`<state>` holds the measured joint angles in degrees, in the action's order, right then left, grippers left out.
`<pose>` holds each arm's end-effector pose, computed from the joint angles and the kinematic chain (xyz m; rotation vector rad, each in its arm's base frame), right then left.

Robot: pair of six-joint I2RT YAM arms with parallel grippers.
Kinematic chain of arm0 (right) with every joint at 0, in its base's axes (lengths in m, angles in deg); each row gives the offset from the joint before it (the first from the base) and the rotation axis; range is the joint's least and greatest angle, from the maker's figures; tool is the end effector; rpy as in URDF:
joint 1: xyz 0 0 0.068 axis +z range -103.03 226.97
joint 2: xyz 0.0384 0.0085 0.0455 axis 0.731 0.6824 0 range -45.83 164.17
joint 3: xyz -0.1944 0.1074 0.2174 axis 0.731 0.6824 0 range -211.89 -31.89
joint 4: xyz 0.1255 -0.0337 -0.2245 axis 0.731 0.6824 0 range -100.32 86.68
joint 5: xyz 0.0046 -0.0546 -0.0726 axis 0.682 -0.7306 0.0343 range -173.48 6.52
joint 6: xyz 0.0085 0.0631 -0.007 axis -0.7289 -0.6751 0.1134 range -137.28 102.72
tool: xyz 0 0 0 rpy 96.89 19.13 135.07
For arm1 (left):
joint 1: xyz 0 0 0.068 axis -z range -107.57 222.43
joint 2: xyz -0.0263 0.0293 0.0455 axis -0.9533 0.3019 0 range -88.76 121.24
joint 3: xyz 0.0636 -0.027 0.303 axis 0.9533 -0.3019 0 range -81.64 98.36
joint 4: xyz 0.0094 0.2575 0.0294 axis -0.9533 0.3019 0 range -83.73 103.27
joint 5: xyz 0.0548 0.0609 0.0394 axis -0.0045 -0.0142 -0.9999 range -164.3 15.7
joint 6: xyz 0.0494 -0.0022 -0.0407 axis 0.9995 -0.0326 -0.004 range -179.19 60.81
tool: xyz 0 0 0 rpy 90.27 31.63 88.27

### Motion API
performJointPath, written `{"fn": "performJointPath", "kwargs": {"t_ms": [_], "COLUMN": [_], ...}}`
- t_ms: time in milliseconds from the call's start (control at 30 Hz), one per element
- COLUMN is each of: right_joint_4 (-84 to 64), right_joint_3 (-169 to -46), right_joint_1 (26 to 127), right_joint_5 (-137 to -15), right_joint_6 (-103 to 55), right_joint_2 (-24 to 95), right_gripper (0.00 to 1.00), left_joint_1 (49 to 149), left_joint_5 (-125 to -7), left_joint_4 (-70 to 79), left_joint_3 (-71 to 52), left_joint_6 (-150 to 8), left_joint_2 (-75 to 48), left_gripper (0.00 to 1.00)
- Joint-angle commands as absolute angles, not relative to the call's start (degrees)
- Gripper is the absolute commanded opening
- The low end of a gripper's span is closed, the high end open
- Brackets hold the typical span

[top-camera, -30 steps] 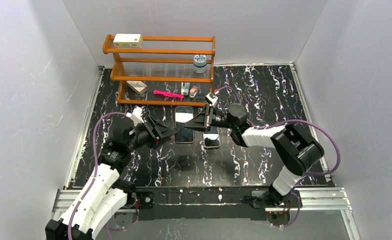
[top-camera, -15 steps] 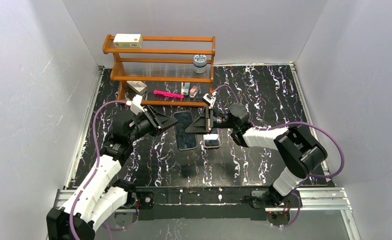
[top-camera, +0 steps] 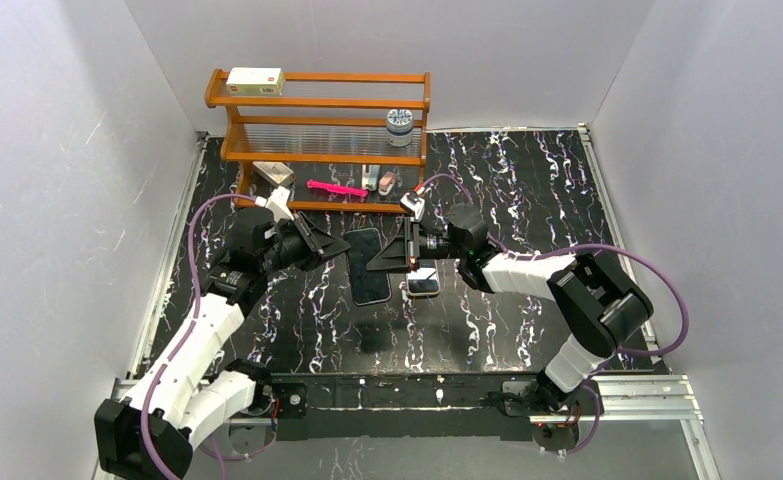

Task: Put the phone into the phone case

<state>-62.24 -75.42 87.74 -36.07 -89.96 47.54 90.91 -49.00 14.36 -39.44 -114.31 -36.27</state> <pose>0.2396 0.2547 0.2731 -0.3012 2.0085 2.0480 0.1809 -0.0828 0.3321 -0.3291 2.0493 -1.2537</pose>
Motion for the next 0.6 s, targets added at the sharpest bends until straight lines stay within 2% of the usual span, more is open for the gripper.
{"fn": "performJointPath", "kwargs": {"t_ms": [0, 133, 200, 267, 333, 433, 467, 567], "right_joint_4": [-64.4, -65.3, -65.5, -65.6, -65.7, -65.7, -65.6, -65.4], "right_joint_3": [-79.5, -79.9, -80.2, -80.6, -80.7, -80.9, -80.9, -81.1], "right_joint_1": [88.9, 89.1, 89.3, 89.7, 90.1, 90.5, 90.5, 90.6], "right_joint_5": [-36.9, -36.8, -36.6, -36.4, -36.6, -37.0, -37.1, -37.4], "right_joint_6": [-88.1, -88.7, -88.8, -88.8, -88.8, -88.7, -88.7, -88.7], "right_joint_2": [45.7, 46.1, 46.4, 46.9, 47.2, 47.7, 47.7, 48.0], "right_gripper": [0.13, 0.13, 0.13, 0.13, 0.13, 0.13, 0.13, 0.13], "left_joint_1": [91.0, 91.0, 91.0, 91.0, 91.0, 91.0, 91.0, 91.0], "left_joint_5": [-50.0, -50.3, -50.2, -49.5, -48.9, -48.8, -49.2, -49.2], "left_joint_4": [19.5, 19.2, 18.2, 16.4, 15.0, 14.9, 15.6, 17.6], "left_joint_3": [-37.2, -37.3, -37.7, -38.5, -39.2, -39.2, -39.0, -38.4], "left_joint_6": [-110.6, -110.6, -110.7, -111.1, -111.5, -111.4, -111.1, -110.3], "left_joint_2": [-36.8, -38.1, -38.2, -37.8, -37.2, -36.5, -36.2, -35.7], "left_gripper": [0.07, 0.42, 0.48, 0.49, 0.43, 0.12, 0.06, 0.00]}}
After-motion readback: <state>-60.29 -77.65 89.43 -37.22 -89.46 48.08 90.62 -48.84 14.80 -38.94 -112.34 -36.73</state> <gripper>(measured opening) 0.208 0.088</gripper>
